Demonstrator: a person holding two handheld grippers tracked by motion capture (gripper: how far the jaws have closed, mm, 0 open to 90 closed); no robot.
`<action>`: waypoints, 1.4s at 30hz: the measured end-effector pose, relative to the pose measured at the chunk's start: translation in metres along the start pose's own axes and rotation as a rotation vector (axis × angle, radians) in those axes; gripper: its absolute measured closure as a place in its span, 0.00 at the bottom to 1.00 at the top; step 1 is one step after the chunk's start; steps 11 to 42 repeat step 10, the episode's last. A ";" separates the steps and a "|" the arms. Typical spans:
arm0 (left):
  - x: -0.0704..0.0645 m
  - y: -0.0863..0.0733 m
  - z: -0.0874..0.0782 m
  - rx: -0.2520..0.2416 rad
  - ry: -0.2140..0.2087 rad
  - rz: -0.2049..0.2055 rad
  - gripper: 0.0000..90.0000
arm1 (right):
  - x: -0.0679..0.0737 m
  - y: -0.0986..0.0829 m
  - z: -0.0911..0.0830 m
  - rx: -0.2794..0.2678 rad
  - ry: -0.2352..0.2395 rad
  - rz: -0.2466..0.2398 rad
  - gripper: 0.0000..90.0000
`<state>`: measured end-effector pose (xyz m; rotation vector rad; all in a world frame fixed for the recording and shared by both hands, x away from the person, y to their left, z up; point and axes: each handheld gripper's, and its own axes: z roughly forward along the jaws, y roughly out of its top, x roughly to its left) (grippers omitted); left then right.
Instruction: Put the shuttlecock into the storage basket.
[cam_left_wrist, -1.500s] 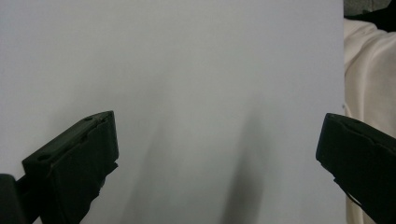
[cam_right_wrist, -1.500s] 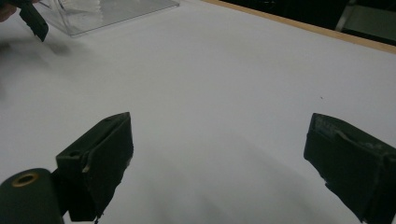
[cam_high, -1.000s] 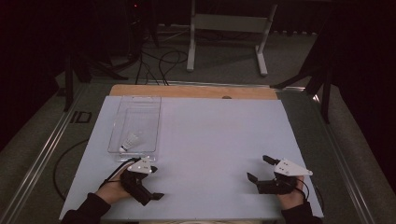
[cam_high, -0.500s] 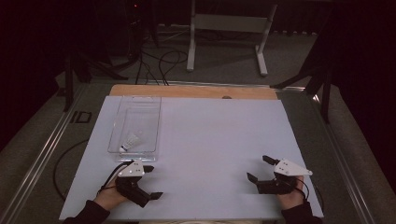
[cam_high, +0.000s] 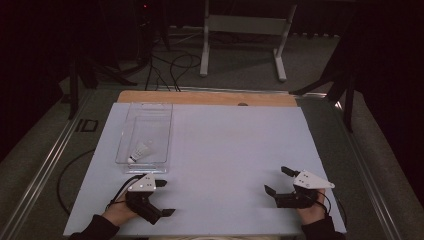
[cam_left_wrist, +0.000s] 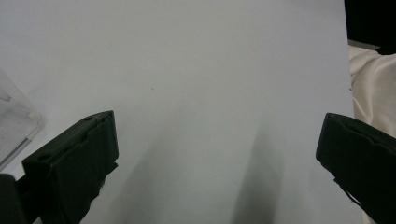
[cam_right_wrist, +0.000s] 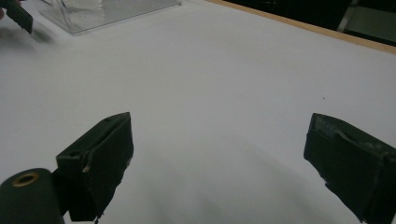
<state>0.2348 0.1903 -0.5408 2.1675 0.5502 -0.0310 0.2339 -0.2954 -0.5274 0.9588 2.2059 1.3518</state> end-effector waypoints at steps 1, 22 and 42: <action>0.000 0.000 0.000 0.000 0.000 0.000 0.00 | 0.000 0.000 0.000 0.000 0.000 0.000 0.09; 0.001 0.000 -0.001 0.003 -0.004 0.000 0.00 | 0.000 0.000 0.001 0.005 0.002 0.000 0.09; 0.001 0.000 -0.001 0.003 -0.004 0.000 0.00 | 0.000 0.000 0.001 0.005 0.002 0.000 0.09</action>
